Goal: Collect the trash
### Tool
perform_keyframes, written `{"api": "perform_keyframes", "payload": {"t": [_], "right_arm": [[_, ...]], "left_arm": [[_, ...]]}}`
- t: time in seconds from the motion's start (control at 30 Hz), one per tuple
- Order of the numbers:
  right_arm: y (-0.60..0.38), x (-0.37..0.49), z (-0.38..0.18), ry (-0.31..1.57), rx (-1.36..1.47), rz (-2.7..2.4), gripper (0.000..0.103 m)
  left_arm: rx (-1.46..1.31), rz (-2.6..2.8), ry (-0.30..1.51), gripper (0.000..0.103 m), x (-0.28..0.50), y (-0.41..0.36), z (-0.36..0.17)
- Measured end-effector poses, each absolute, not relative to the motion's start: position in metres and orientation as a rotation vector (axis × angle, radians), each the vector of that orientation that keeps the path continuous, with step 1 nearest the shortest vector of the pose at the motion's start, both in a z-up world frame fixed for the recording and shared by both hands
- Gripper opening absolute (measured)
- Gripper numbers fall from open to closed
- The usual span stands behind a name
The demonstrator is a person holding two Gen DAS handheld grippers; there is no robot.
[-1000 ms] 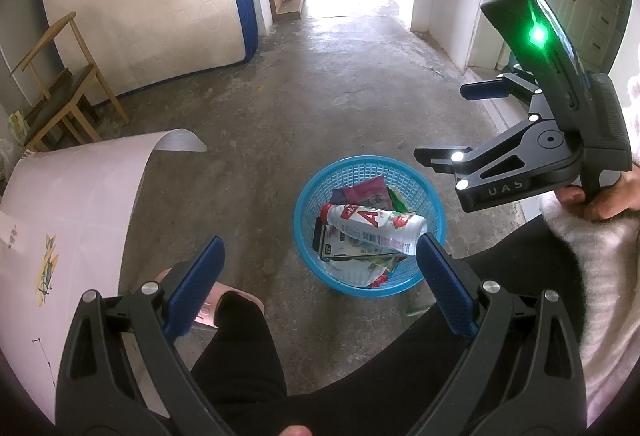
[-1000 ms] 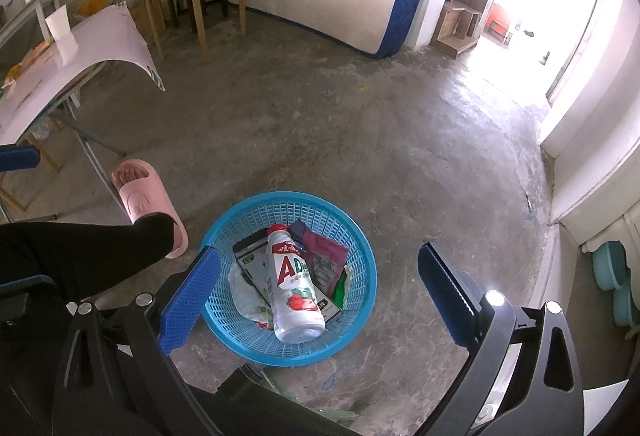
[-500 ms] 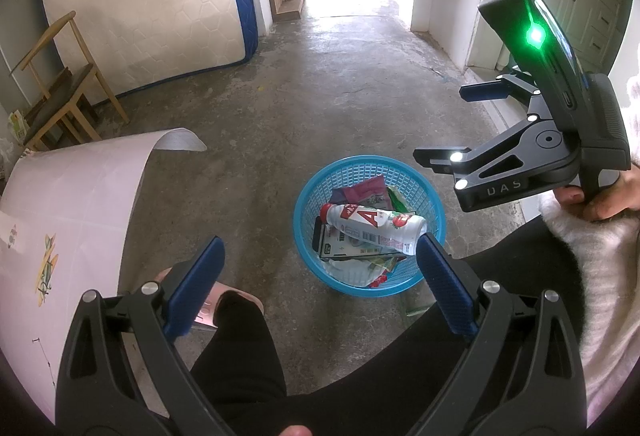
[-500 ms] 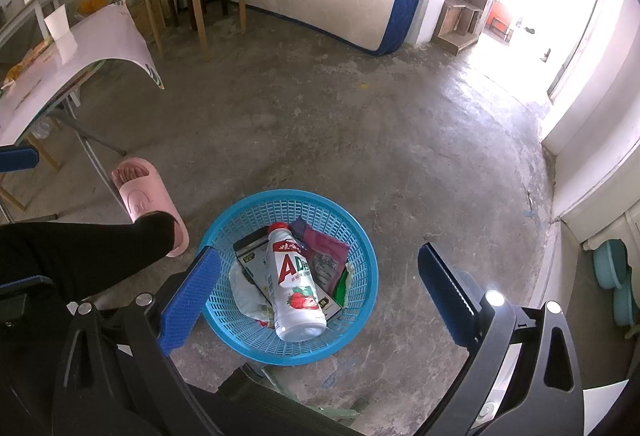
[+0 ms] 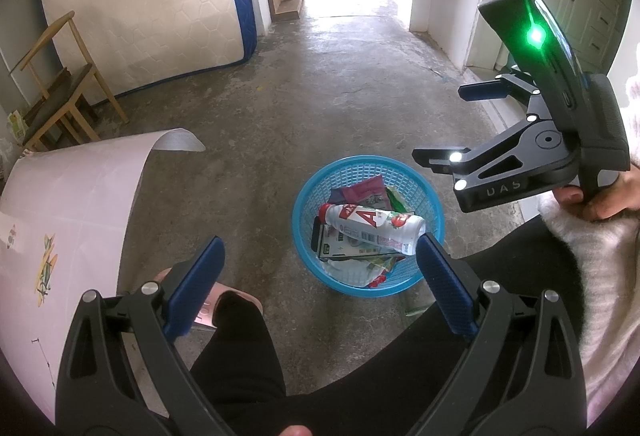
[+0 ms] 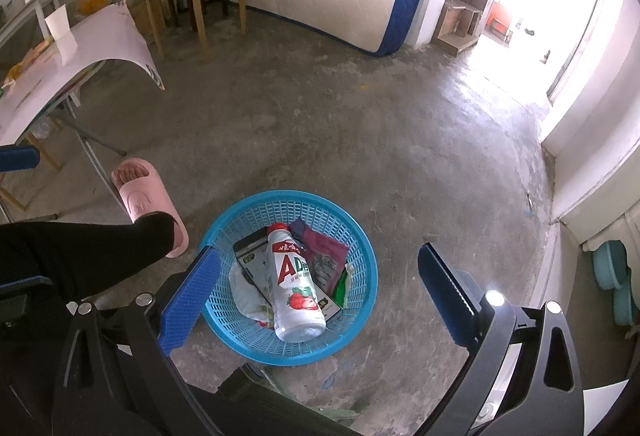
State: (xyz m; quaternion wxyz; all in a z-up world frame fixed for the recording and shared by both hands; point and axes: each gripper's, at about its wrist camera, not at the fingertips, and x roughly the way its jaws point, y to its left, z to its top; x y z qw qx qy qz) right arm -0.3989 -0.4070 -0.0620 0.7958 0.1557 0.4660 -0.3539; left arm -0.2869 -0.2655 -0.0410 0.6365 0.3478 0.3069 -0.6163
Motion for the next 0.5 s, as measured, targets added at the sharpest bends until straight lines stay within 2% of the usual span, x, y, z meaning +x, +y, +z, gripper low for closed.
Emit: {"api": "perform_keyframes", "payload": {"t": [0.5], "right_arm": [[-0.4087, -0.3996, -0.061, 0.999, 0.333, -0.76, 0.096]], "left_arm": [[0.793, -1.408, 0.703, 0.092, -0.2869, -0.2668, -0.0406]]}}
